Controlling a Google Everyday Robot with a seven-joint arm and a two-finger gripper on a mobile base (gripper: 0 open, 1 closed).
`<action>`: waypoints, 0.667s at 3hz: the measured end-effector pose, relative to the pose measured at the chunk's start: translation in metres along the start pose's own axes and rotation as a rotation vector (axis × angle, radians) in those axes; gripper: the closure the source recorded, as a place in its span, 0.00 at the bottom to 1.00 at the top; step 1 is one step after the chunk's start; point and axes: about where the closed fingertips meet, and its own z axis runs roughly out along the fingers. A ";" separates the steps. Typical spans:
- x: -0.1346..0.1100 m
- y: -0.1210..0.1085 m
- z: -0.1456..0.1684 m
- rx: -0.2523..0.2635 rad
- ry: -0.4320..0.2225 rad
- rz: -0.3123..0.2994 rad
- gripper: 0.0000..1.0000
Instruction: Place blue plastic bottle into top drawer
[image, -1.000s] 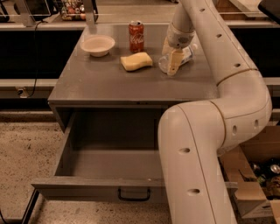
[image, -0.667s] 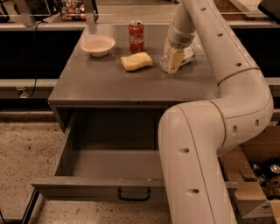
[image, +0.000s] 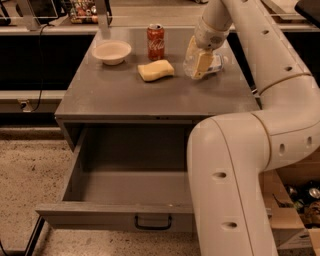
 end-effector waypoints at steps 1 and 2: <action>-0.035 0.019 -0.017 -0.034 -0.137 -0.033 1.00; -0.083 0.059 -0.065 -0.056 -0.344 -0.044 1.00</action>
Offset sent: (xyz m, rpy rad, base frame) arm -0.2943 0.1108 0.0174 0.5107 0.4898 0.3164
